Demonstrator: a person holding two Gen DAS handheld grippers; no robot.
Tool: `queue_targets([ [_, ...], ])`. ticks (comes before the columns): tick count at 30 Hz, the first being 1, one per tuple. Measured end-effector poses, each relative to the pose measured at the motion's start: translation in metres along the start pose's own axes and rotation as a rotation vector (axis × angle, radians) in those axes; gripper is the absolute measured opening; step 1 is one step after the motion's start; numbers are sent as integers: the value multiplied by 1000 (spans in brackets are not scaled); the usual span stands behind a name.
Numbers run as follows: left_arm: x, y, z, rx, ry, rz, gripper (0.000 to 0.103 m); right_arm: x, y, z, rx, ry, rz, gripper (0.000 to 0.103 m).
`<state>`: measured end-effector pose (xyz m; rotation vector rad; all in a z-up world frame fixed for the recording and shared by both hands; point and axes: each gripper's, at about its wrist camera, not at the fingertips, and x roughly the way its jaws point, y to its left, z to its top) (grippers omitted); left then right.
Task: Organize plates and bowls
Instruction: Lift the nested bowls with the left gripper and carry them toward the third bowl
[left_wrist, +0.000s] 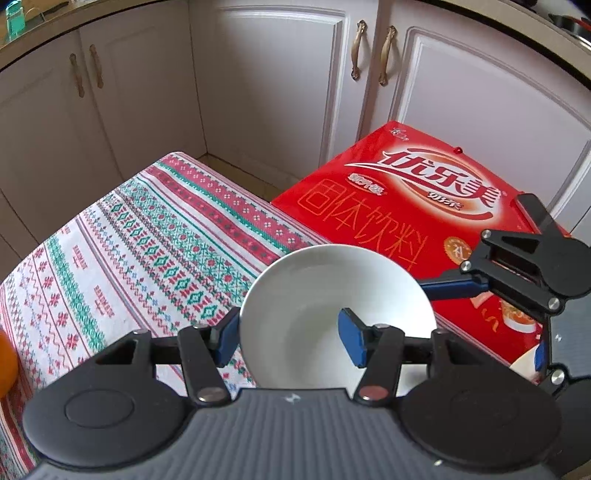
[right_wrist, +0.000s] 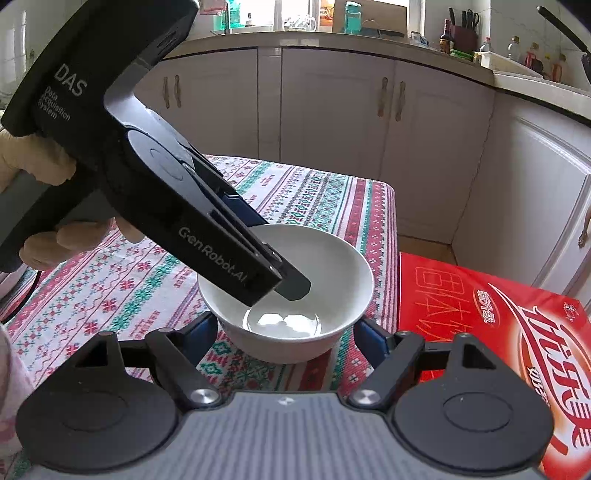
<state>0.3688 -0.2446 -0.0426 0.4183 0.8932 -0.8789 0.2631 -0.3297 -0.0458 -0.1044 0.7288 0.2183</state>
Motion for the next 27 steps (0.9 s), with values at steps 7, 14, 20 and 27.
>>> queue_targets([
  [7,-27,-9,-10,1,-16,10,56,-24,13,3,-7,-9,15,84],
  [14,-60,-17,-23,-5,-40,26,56,-50,31,5,-19,-23,34,84],
  [20,-88,-24,-38,-14,-66,39,56,-73,51,3,-37,-32,46,84],
  [27,-122,-32,-60,-36,-91,59,56,-98,70,4,-50,-46,77,84],
])
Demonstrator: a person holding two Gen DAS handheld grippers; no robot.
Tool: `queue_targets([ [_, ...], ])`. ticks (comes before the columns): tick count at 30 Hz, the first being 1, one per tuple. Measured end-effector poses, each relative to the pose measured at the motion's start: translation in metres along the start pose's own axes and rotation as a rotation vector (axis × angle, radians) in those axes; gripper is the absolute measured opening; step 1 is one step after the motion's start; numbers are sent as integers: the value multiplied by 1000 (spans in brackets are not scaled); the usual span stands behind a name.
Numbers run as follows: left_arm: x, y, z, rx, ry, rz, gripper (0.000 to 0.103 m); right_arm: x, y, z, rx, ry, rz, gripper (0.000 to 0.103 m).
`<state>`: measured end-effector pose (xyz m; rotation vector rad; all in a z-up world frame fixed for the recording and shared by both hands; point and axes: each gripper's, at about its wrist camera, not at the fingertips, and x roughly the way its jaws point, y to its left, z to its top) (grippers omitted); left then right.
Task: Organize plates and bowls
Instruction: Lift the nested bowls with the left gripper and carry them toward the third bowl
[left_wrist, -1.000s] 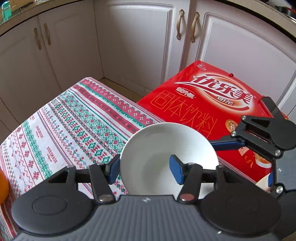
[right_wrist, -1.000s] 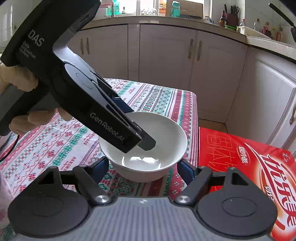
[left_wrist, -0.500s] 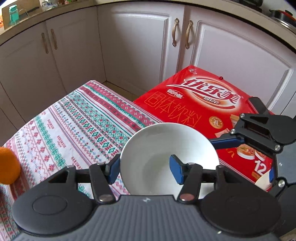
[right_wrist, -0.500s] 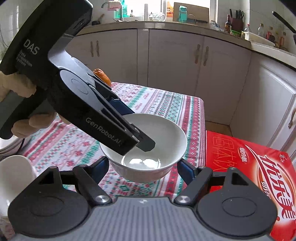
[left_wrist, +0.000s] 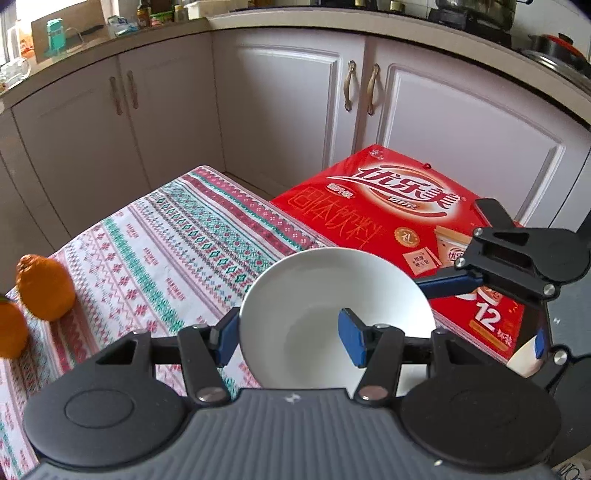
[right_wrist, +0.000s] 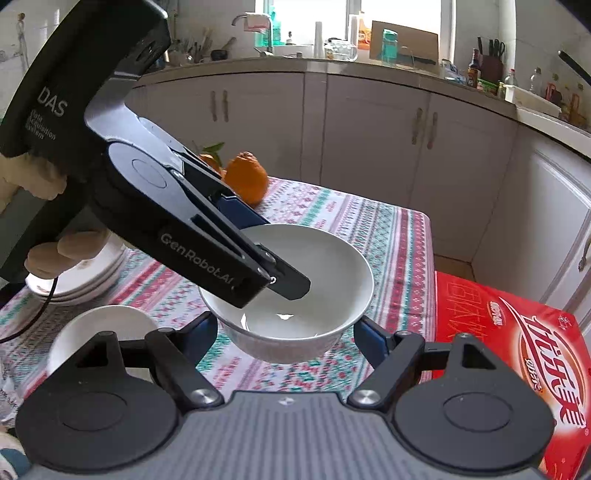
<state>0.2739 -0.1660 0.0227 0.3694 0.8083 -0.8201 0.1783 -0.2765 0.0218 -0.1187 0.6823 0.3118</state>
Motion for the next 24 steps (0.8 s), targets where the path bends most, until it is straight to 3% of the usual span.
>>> queue_targets([
  [11,-50,-7,-34,-32,-33,45,56,-30,44,-1,-53,-26,51,84],
  [24,-83,-6,-74,-72,-38,94,56,-32,85,-7,-81,-6,124,84],
])
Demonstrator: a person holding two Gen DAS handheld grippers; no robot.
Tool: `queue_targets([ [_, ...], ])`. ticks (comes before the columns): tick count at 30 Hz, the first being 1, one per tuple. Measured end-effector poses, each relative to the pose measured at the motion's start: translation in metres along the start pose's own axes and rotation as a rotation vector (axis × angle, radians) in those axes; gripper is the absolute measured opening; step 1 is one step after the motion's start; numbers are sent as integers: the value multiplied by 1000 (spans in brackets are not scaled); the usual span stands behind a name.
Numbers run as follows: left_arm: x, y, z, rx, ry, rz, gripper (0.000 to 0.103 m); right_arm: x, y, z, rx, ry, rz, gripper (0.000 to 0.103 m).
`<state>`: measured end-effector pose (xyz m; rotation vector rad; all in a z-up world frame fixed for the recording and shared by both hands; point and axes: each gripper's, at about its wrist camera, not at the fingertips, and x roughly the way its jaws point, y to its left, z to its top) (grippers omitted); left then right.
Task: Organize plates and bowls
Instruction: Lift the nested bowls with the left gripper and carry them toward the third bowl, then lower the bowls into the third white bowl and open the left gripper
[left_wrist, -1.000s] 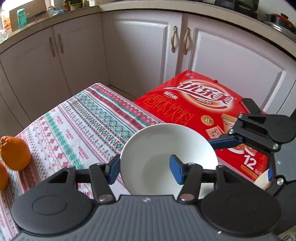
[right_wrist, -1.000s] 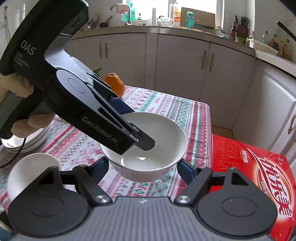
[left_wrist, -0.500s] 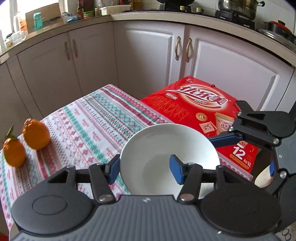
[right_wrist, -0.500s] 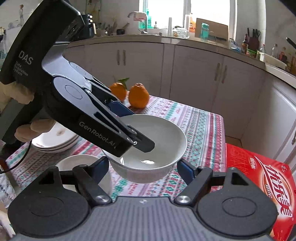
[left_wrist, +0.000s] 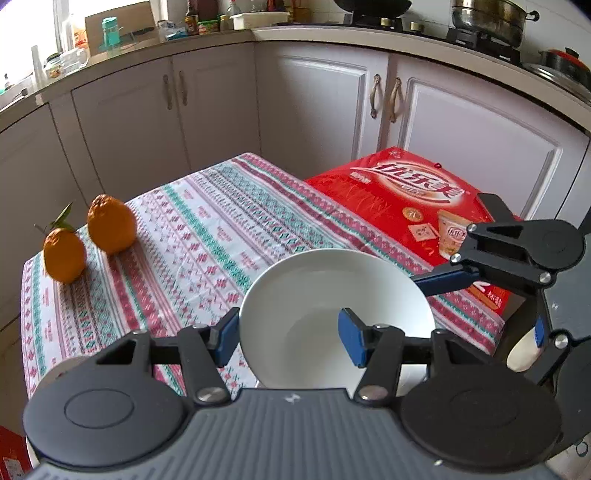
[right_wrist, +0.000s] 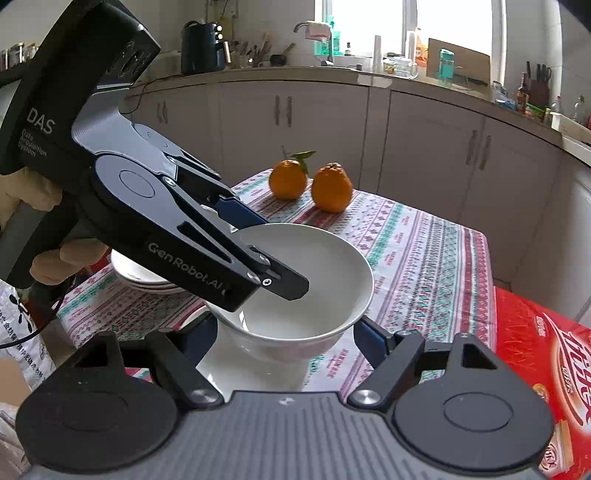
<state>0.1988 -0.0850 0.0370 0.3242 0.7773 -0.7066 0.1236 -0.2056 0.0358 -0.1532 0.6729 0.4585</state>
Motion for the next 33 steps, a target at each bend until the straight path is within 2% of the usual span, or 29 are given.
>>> queue_targets([
  [17,4,7,-28,-30,36,-4,56,19,14,-11,7,75,49,84],
  [33,8,7,-36,-33,50,-11,56,26,14,-15,19,110,65,84],
])
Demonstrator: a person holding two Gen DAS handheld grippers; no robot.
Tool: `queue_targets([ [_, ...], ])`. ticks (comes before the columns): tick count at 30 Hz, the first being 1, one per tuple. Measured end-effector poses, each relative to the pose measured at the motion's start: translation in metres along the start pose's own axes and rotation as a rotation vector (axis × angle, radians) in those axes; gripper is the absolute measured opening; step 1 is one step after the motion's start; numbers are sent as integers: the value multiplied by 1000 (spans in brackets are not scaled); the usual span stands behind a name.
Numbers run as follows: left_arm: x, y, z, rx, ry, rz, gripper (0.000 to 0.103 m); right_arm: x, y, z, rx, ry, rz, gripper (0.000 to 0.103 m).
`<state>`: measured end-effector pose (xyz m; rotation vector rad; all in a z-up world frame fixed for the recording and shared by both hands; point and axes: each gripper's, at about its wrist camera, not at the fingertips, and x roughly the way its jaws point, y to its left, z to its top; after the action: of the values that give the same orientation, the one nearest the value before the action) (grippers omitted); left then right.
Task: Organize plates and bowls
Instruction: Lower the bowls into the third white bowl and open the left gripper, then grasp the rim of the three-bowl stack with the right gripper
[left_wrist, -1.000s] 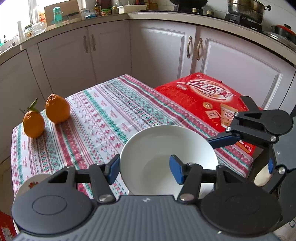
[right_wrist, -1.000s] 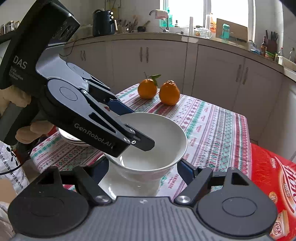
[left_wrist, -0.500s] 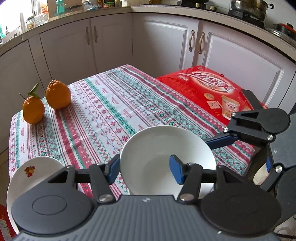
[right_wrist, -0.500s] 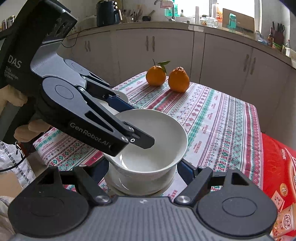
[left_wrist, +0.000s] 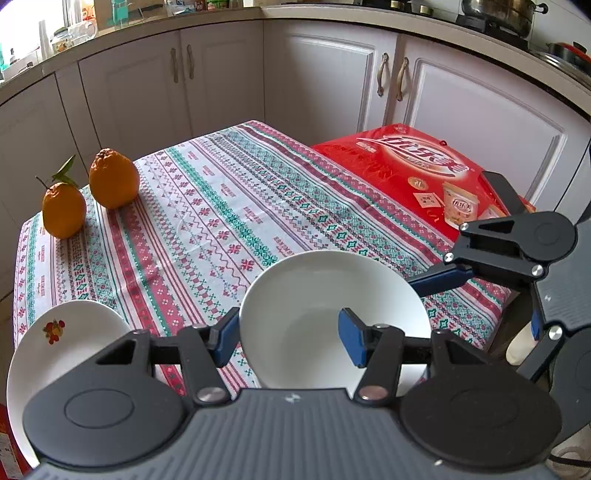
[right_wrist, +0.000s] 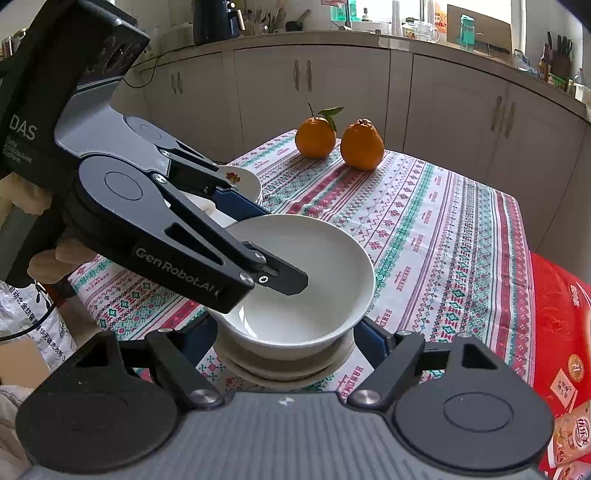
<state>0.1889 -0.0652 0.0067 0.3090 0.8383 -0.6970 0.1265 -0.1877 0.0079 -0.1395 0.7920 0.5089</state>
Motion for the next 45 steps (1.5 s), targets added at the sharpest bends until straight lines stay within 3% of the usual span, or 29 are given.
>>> queue_targets([
  [11,0,0,-2,2,-13,0,57,2,0,-2,-3,3,2,85],
  [14,-2,0,-2,-1,-19,-4,58,-1,0,-3,-6,-15,1,98],
  [18,-11,2,-3,-7,-44,-1,71,-12,0,-2,-15,-46,21,99],
  [22,-22,4,-7,-4,-71,28,72,-19,7,1,-32,-81,58,100],
  [30,-40,15,-27,-39,-88,70,77,-13,16,-3,-46,-58,91,101],
  [38,-63,3,-48,20,-120,81,84,-29,14,-3,-70,-85,39,103],
  [40,-72,0,-54,48,-141,67,91,-35,9,-3,-84,-84,24,103],
  [45,-66,-10,-73,111,-111,37,92,-30,-5,-11,-123,-16,-21,103],
])
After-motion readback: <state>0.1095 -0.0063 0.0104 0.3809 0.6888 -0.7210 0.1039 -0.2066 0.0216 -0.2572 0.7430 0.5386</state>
